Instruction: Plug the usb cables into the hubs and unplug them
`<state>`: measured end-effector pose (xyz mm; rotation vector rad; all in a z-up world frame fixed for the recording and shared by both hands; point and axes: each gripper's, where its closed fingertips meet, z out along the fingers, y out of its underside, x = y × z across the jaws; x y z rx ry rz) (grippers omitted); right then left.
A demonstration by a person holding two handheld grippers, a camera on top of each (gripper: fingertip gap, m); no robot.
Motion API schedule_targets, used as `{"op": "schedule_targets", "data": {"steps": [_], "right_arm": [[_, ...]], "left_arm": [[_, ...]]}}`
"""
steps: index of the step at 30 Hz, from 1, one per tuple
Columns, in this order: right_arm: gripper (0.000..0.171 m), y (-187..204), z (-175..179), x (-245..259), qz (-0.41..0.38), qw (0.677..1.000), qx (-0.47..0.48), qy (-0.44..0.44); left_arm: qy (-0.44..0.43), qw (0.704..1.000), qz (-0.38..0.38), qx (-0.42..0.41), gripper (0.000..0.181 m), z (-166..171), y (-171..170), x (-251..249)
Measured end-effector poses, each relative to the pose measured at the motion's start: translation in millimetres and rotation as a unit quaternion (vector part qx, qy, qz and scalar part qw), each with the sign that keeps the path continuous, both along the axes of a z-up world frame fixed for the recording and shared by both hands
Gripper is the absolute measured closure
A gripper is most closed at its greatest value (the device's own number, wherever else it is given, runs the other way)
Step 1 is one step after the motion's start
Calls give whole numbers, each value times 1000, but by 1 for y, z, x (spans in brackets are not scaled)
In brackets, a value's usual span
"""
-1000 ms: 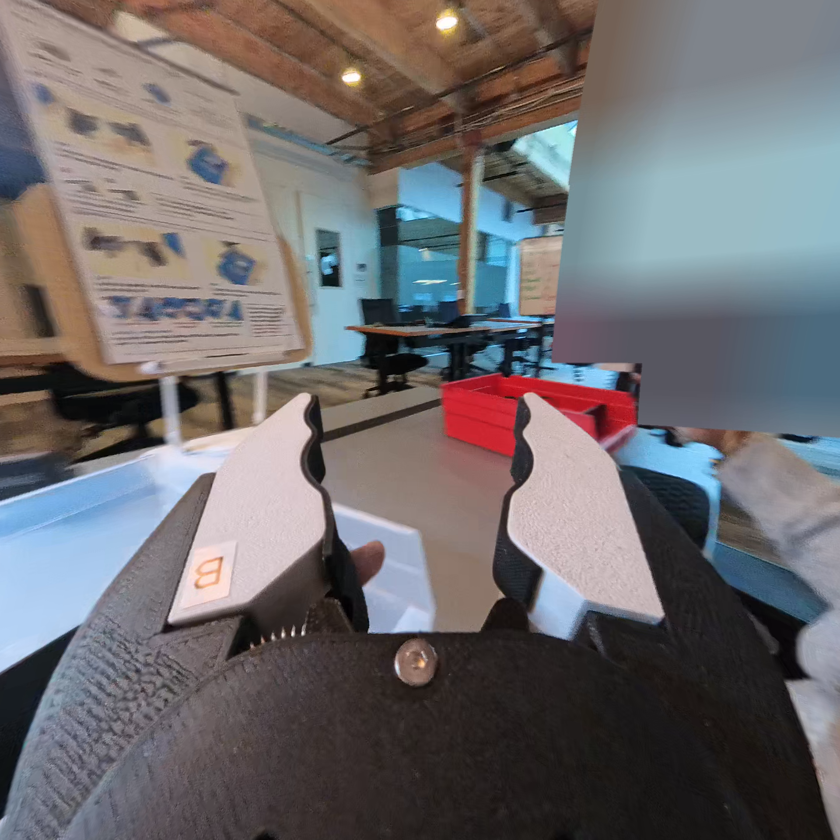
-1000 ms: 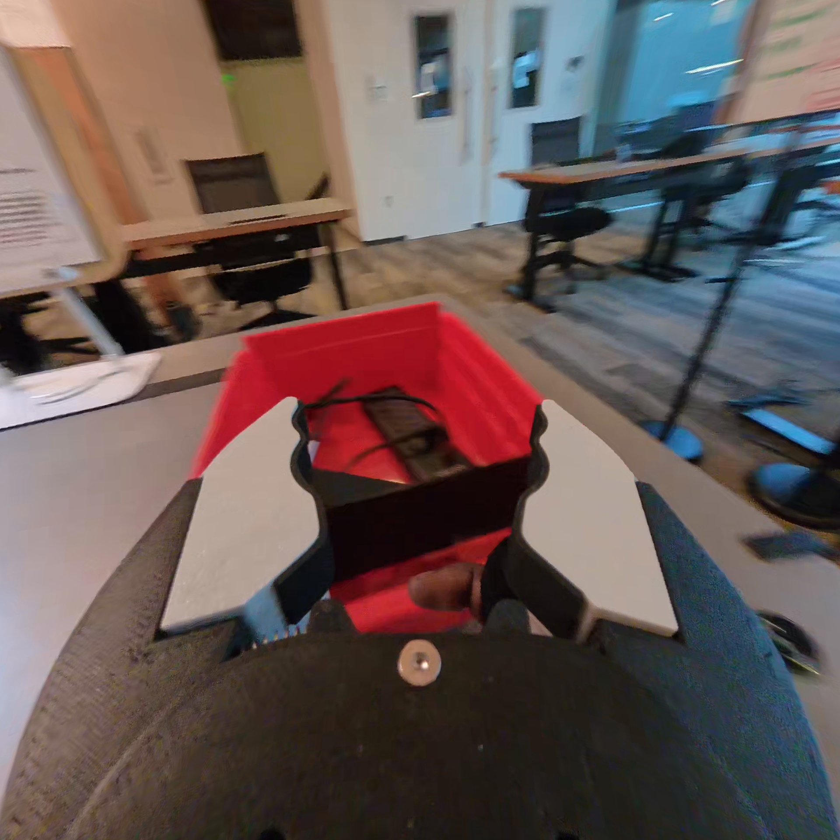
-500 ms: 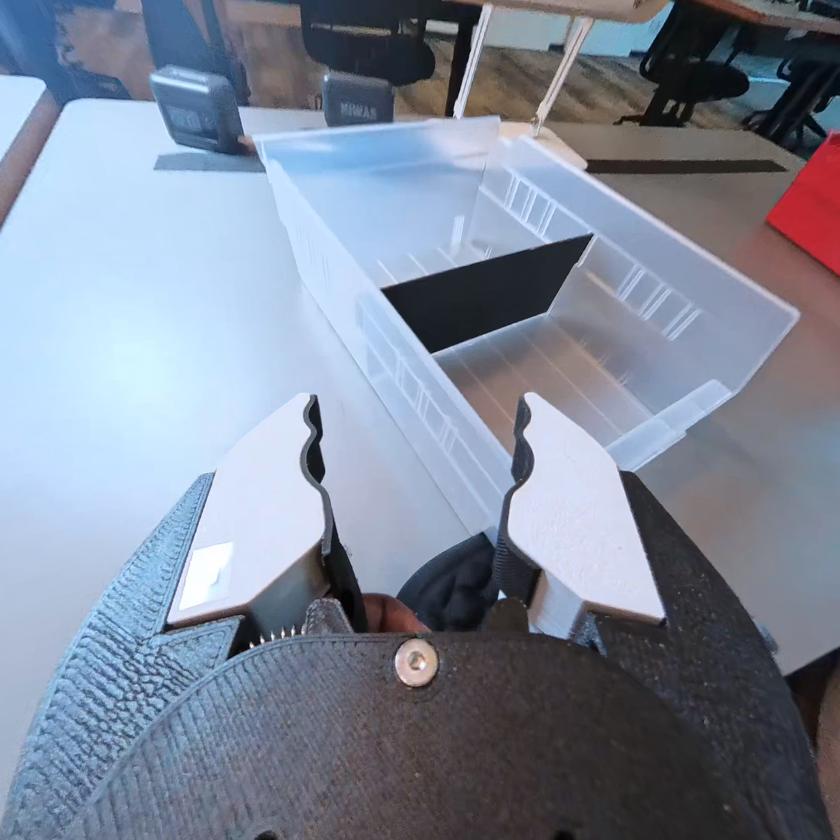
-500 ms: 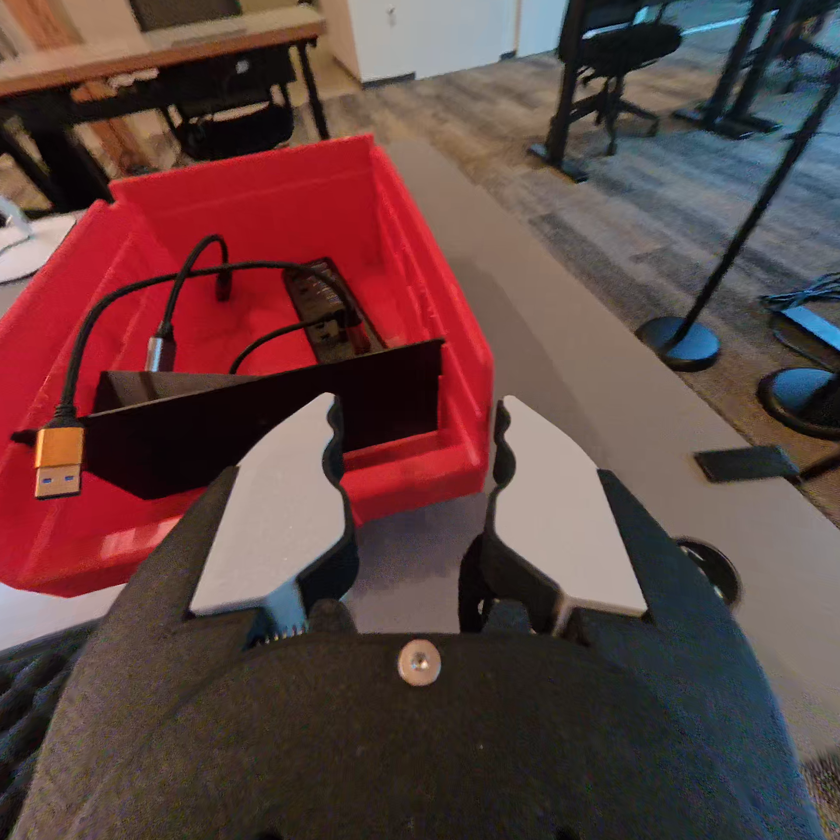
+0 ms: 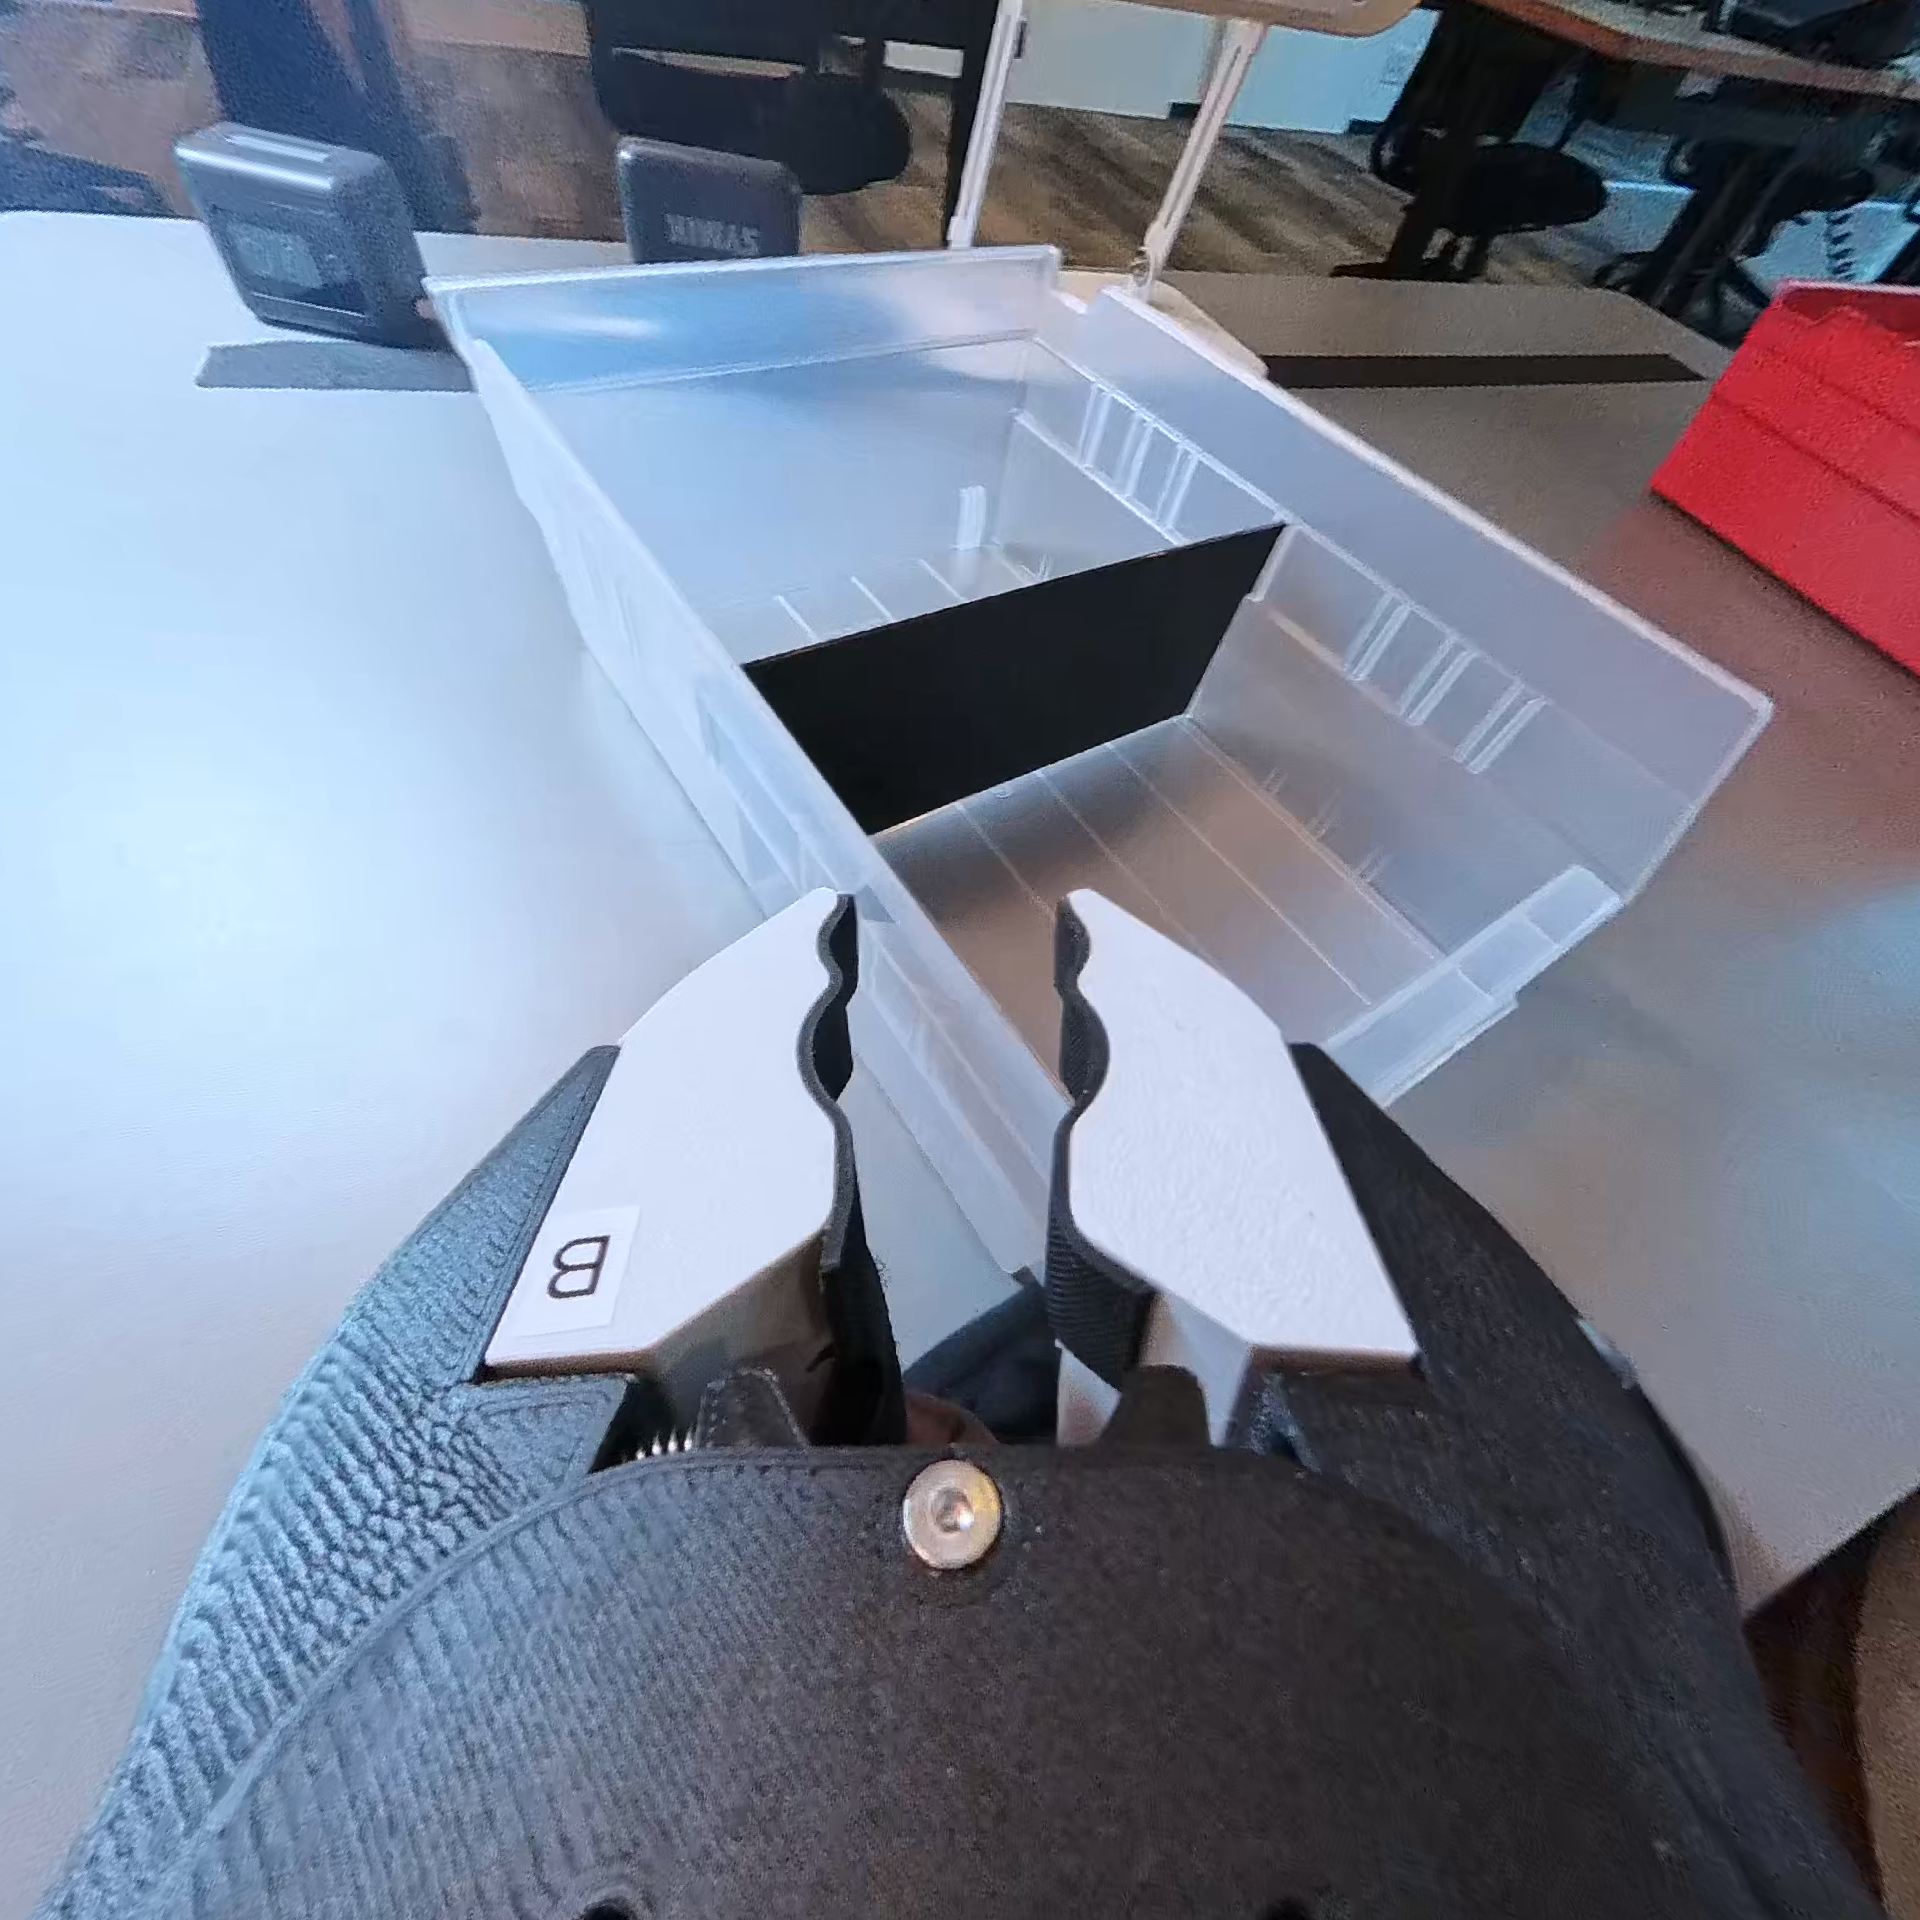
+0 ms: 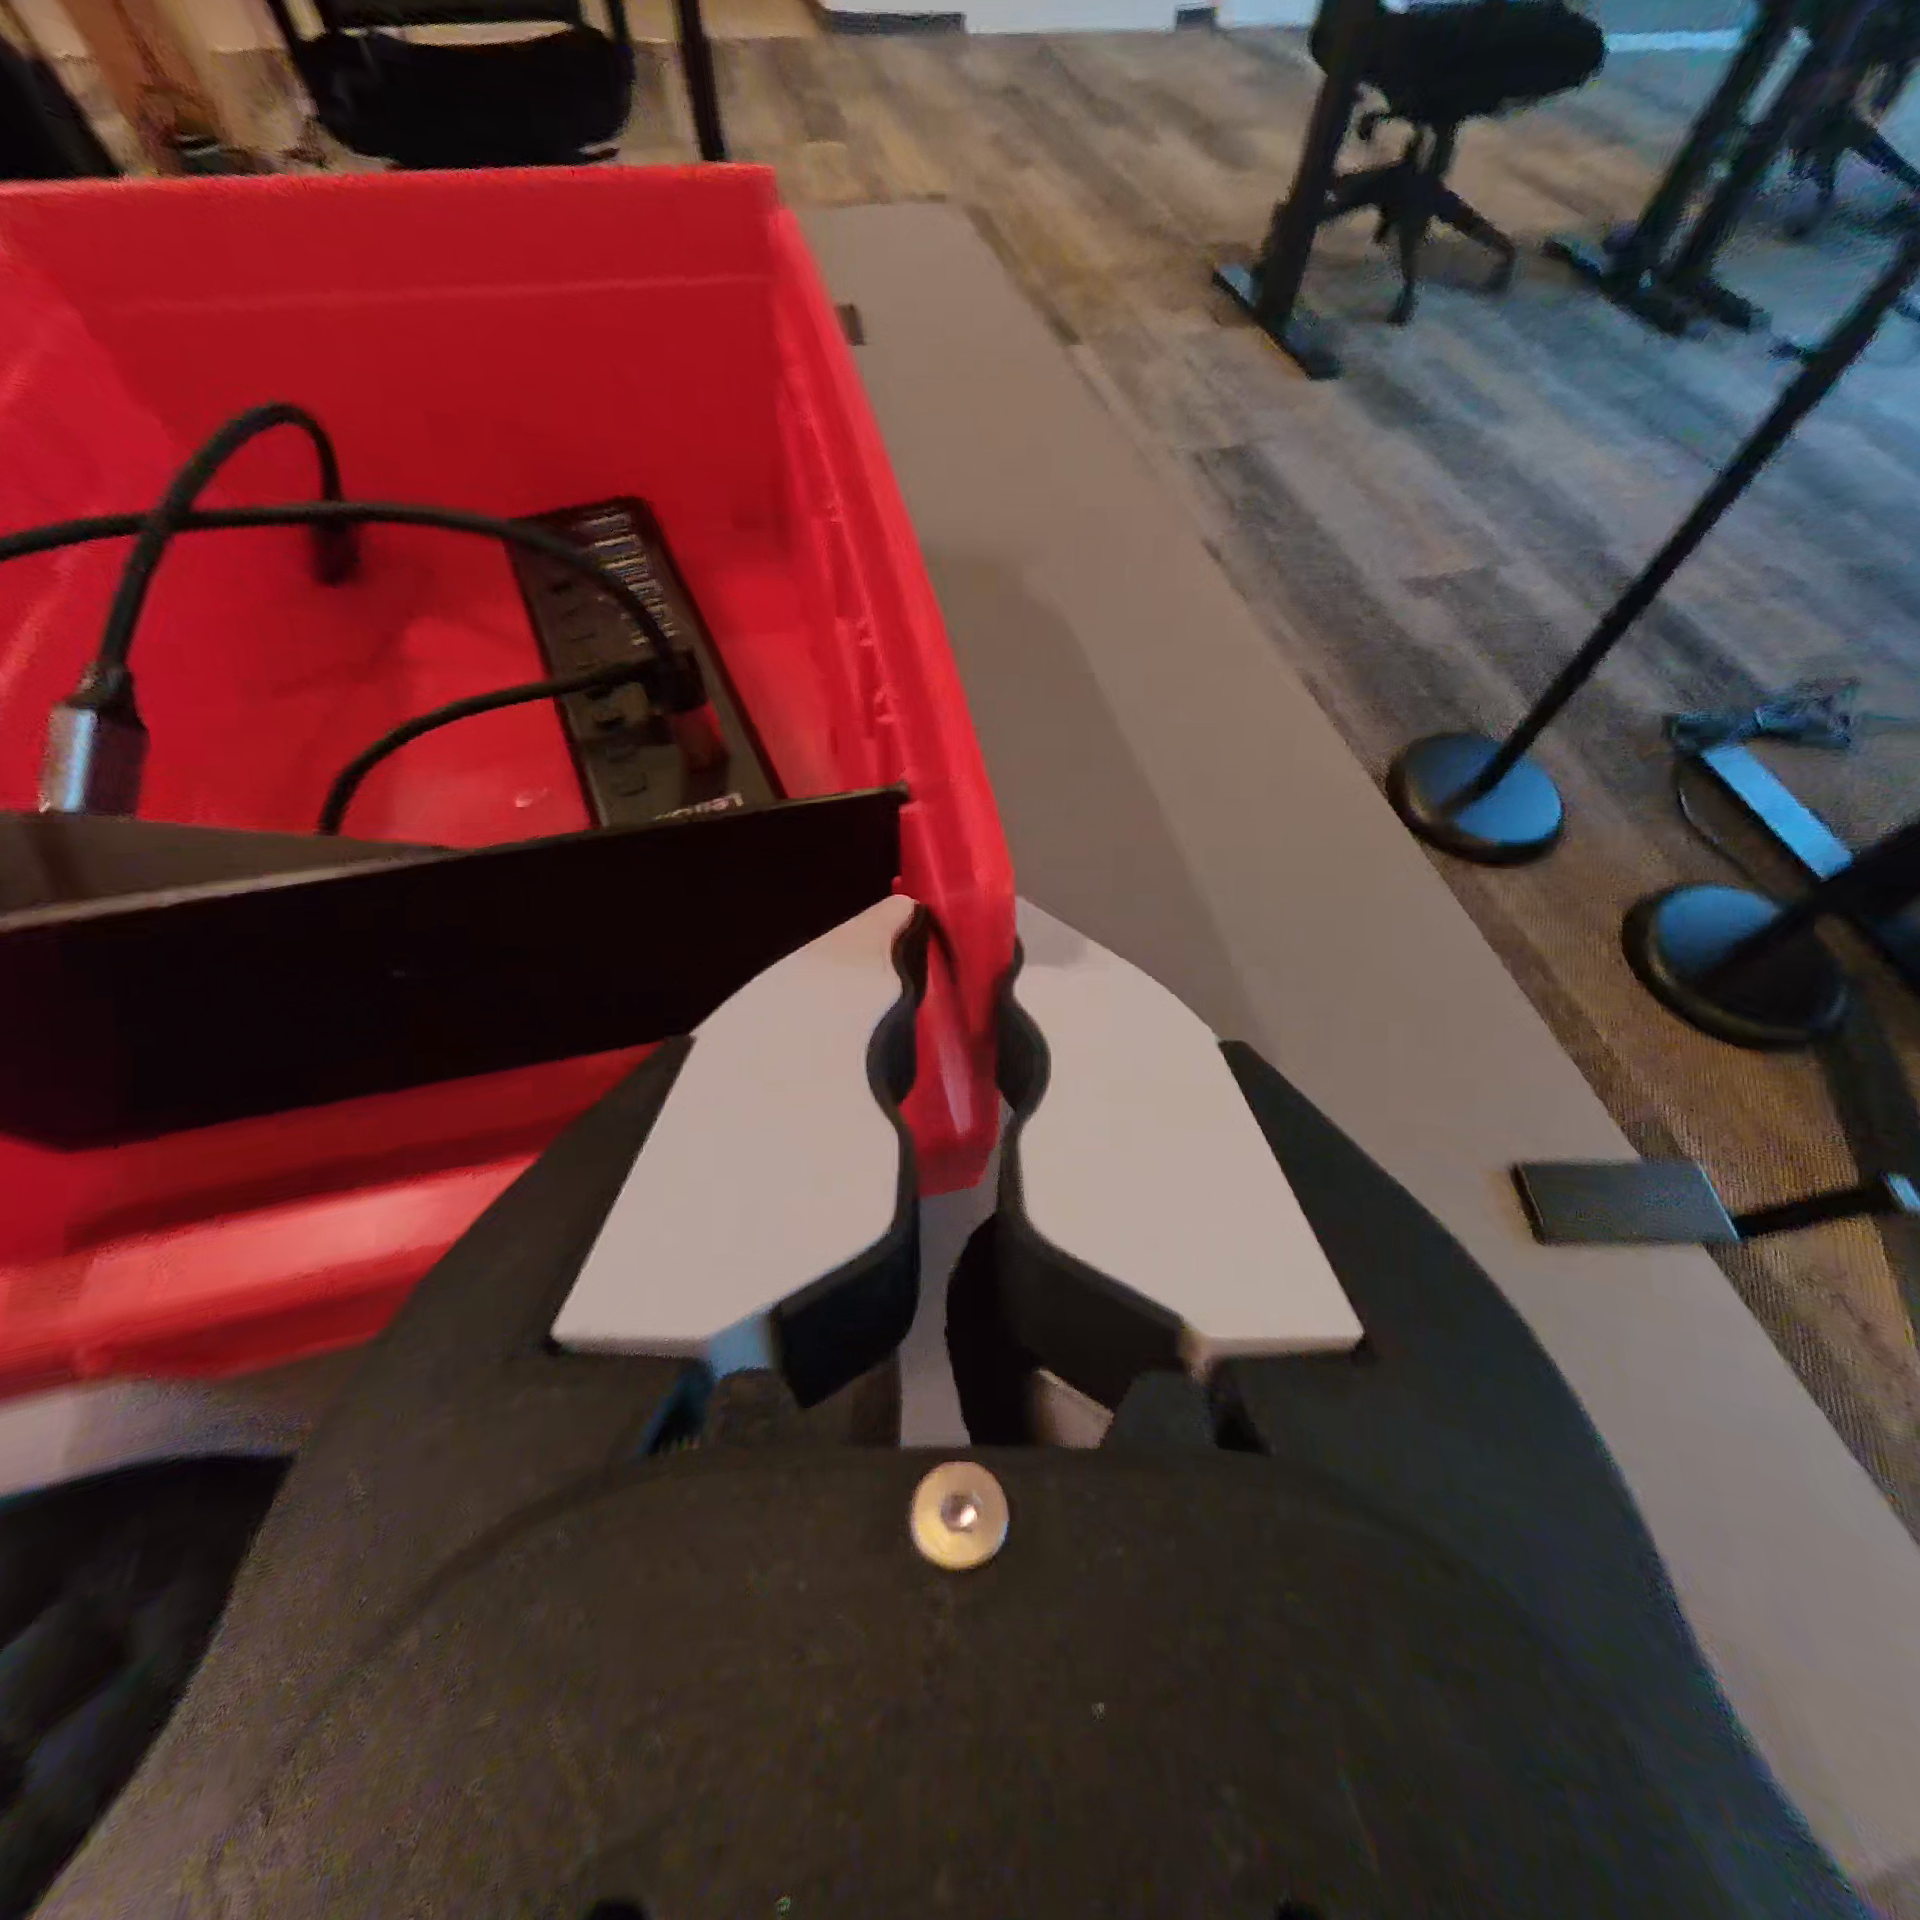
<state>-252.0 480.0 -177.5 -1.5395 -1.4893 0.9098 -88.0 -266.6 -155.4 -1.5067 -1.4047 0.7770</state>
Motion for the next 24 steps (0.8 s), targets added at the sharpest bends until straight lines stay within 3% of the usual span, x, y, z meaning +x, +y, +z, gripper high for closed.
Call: {"op": "schedule_targets", "data": {"steps": [4, 10, 14, 24], "right_arm": [[165, -59, -1, 5, 119, 993, 9, 12], [159, -142, 0, 2, 174, 976, 129, 8], [158, -188, 0, -2, 203, 968, 147, 4], [158, -314, 0, 20, 323, 937, 132, 18]], "left_arm": [[4, 998, 59, -37, 161, 0, -16, -4], [21, 979, 173, -107, 174, 1, -55, -1], [48, 981, 185, -46, 176, 2, -67, 3], [63, 964, 255, -42, 176, 3, -110, 28]]}}
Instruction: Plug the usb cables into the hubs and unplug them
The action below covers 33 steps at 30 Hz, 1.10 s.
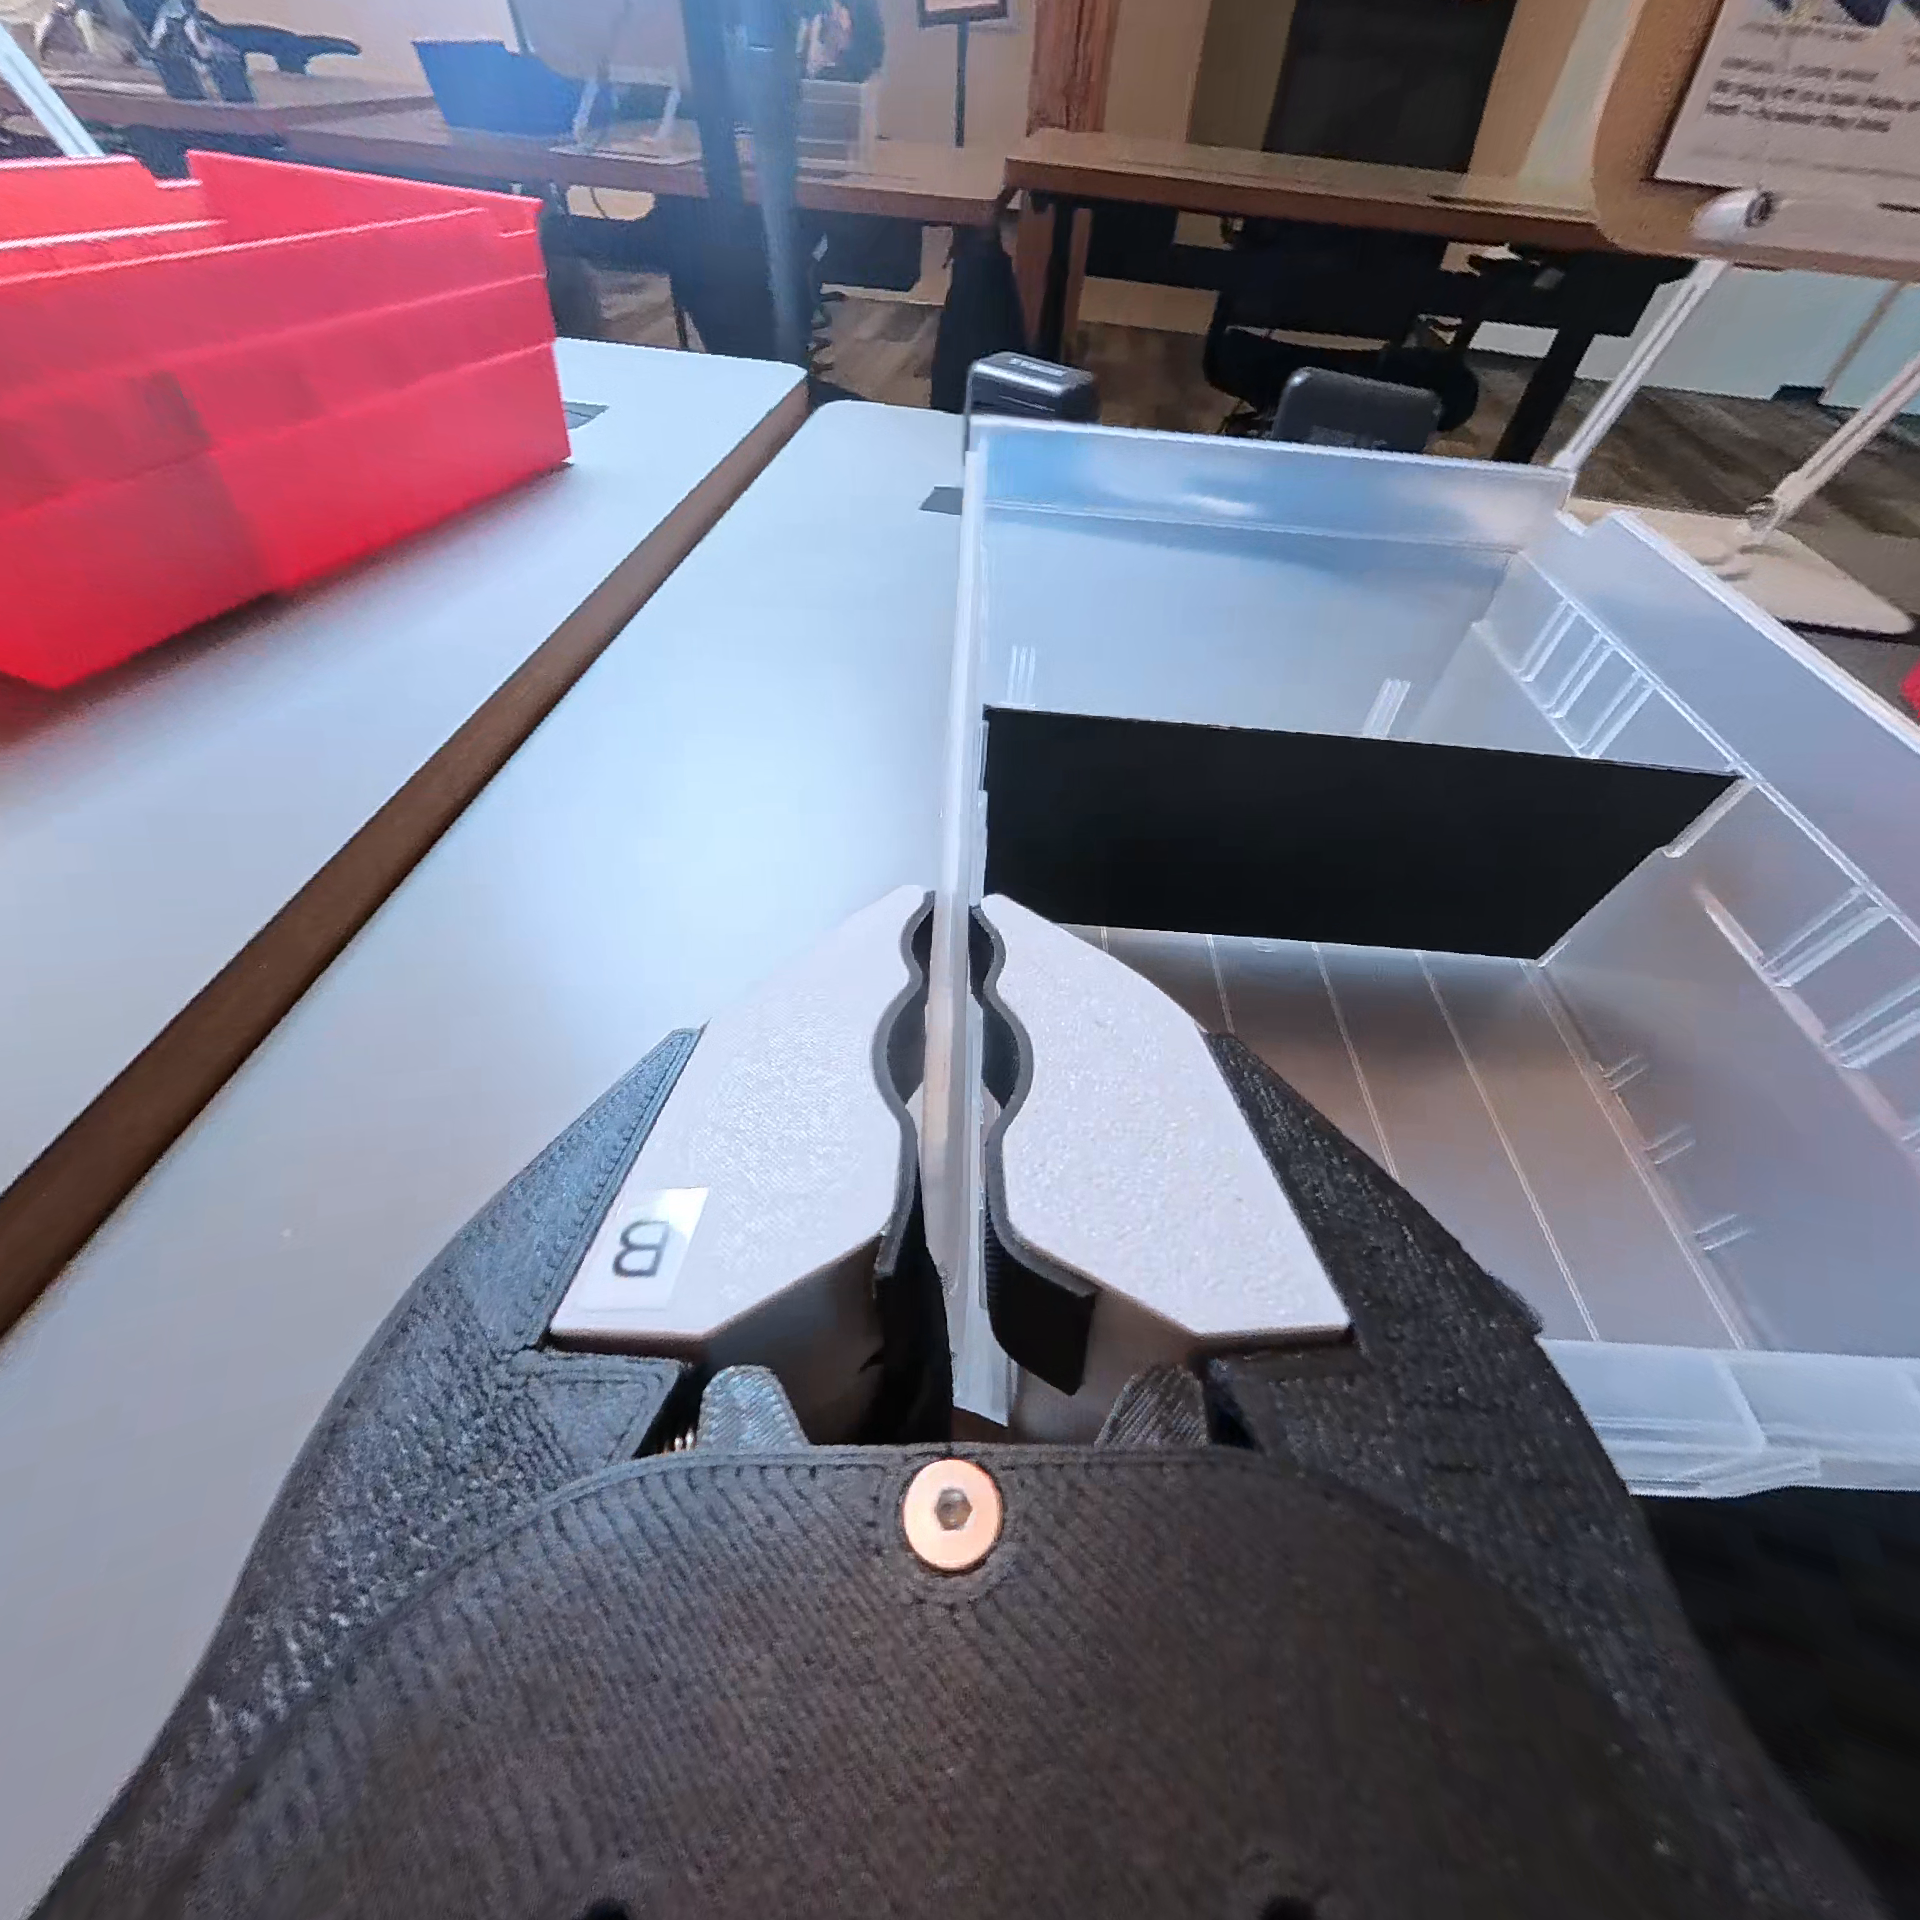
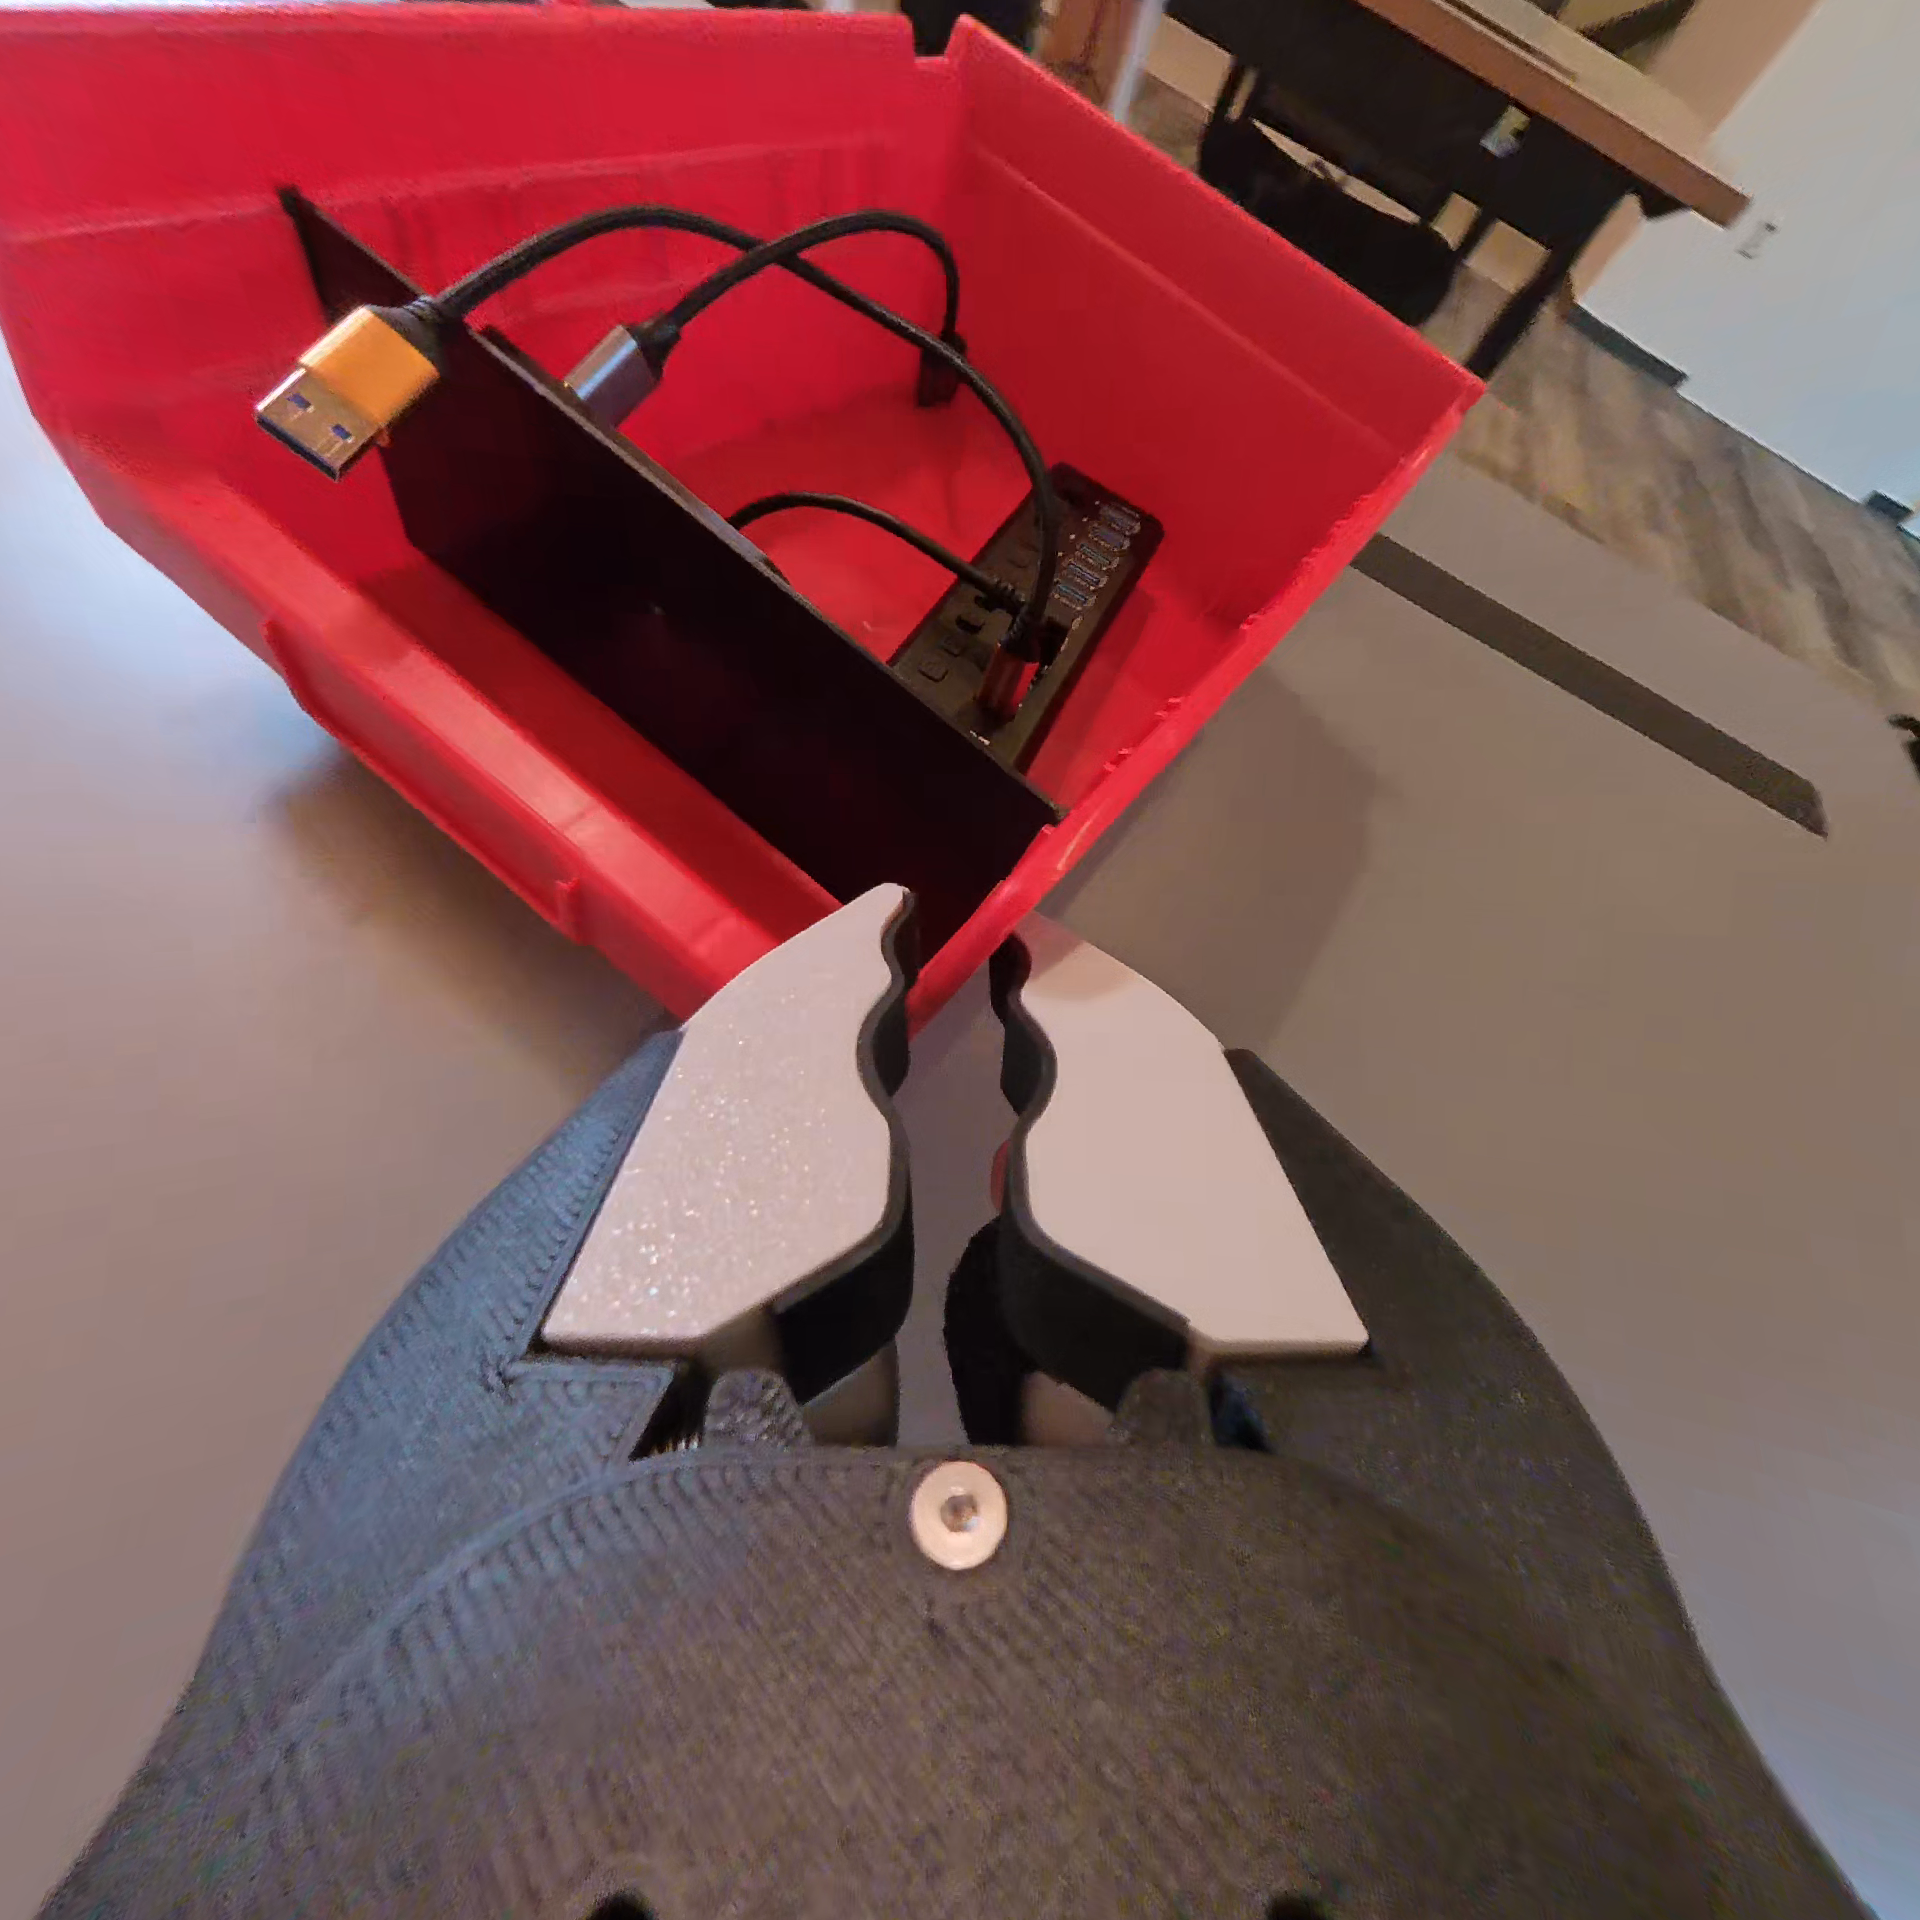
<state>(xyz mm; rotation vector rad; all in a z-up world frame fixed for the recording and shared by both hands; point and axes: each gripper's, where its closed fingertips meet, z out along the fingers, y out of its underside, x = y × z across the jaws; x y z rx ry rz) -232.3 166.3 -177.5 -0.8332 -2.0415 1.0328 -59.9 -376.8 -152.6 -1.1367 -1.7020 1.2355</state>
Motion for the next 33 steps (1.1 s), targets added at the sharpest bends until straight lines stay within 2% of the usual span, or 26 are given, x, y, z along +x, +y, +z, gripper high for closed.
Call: {"op": "schedule_targets", "data": {"steps": [6, 11, 17, 20, 24, 25, 26, 27, 29, 31, 32, 33], "right_arm": [[160, -80, 0, -1, 63, 998, -28, -5], [161, -135, 0, -6, 96, 995, -16, -5], [160, -202, 1, -8, 167, 986, -20, 2], [160, -221, 1, -14, 194, 981, -17, 2], [160, -226, 0, -22, 195, 980, -37, 8], [154, -223, -2, -21, 189, 981, -45, 5], [140, -219, -2, -21, 175, 983, -53, 6], [127, -215, 3, -20, 159, 985, -68, 19], [113, -212, 32, -11, 141, 978, -133, 84], [112, -224, 70, 22, 179, 945, -221, 160], [114, -235, 84, 47, 213, 923, -263, 183], [119, -249, 92, 75, 251, 902, -295, 192]], "left_arm": [[2, 999, 40, 2, 176, 1, -23, 19], [-7, 997, 73, -13, 176, 1, -39, 33], [-19, 999, 44, 4, 176, -1, -38, 41], [-34, 999, 28, 9, 175, -3, -35, 44], [-69, 997, 3, 16, 174, -7, -30, 51], [-72, 997, -2, 13, 173, -6, -28, 52], [-67, 998, -4, 10, 172, -5, -28, 52], [-54, 999, -4, 6, 163, -2, -29, 51], [-23, 1000, -9, 10, 143, 0, -30, 47], [-18, 999, -23, 28, 138, -7, -28, 42], [-26, 999, -31, 36, 145, -12, -26, 40], [-43, 998, -31, 38, 166, -18, -26, 41]]}}
